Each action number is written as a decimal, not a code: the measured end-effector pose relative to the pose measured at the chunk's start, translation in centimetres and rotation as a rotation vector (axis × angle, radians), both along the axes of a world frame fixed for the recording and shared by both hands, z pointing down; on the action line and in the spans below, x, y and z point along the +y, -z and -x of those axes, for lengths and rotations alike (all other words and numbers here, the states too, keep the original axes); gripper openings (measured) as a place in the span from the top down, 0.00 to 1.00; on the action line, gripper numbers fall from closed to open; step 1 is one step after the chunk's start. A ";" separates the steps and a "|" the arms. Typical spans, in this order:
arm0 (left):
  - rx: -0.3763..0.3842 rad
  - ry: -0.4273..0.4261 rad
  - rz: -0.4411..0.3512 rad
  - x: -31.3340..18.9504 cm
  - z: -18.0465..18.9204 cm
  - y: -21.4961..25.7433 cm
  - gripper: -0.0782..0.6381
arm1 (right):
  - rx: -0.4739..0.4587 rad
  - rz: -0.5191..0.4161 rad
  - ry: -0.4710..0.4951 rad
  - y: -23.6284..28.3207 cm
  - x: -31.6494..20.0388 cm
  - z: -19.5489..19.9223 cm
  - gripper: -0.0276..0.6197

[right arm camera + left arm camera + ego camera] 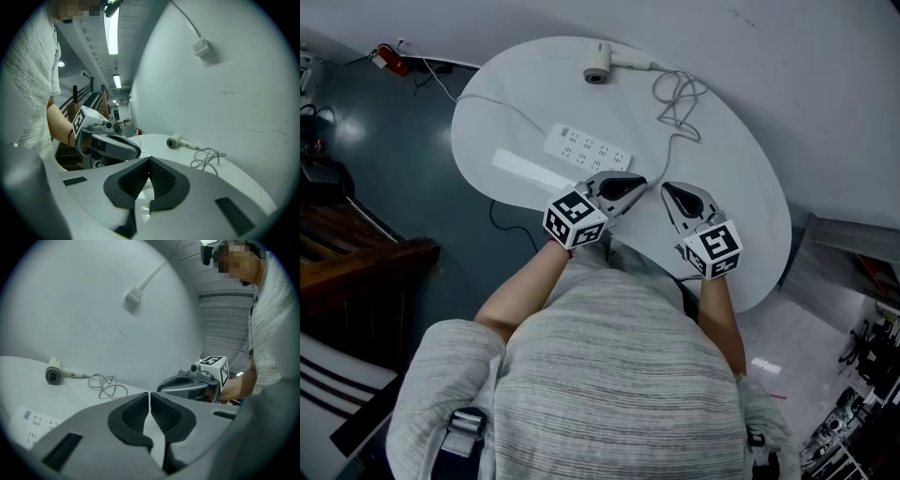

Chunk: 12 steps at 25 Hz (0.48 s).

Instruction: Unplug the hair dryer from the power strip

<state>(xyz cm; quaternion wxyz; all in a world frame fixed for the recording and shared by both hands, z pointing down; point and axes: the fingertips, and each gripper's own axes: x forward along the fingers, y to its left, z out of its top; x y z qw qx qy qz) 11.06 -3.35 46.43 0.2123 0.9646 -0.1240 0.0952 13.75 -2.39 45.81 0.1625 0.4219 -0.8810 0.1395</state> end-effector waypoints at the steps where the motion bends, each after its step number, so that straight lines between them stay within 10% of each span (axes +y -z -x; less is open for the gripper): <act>1: 0.000 0.006 0.000 -0.1 0.0 0.0 0.87 | 0.000 -0.001 0.009 0.0 -0.1 0.1 0.92; 12: 0.002 0.062 0.020 -0.1 0.3 -0.2 0.87 | -0.001 -0.002 0.081 0.0 0.0 0.9 0.92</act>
